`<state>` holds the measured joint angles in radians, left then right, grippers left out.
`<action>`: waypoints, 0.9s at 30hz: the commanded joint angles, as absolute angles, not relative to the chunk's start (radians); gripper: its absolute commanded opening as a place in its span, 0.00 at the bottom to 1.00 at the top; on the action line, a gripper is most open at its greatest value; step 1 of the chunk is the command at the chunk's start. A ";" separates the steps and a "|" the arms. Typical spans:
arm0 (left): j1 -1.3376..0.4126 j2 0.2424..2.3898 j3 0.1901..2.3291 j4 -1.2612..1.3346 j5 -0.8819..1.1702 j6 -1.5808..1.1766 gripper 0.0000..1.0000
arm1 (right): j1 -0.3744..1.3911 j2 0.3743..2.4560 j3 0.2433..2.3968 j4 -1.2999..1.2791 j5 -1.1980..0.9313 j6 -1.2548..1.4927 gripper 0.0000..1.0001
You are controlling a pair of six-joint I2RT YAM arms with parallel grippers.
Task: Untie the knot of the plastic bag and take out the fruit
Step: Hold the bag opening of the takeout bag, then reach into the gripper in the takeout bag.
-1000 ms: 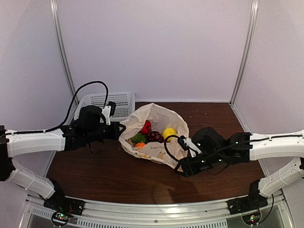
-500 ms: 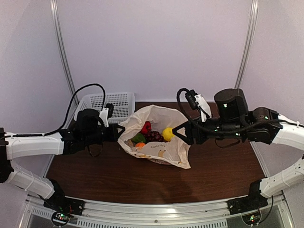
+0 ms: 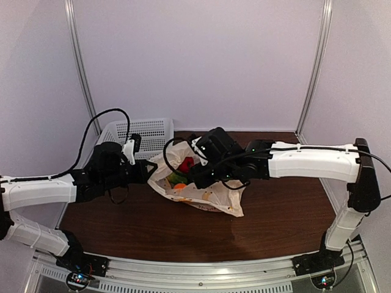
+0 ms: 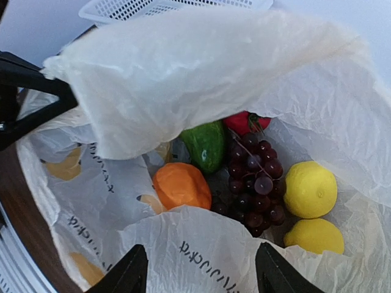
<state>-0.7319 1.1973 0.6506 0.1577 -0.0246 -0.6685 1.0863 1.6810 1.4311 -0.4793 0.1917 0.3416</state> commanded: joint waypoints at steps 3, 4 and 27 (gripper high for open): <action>-0.720 1.168 0.625 0.175 -0.043 -0.683 0.00 | 1.031 1.849 1.518 -0.455 0.271 0.339 0.61; -0.721 1.168 0.624 0.175 -0.043 -0.685 0.00 | 1.026 1.868 1.525 -0.454 0.278 0.335 0.61; -0.698 1.187 0.615 0.181 -0.028 -0.702 0.00 | 0.922 2.137 1.576 -0.301 0.176 0.310 0.79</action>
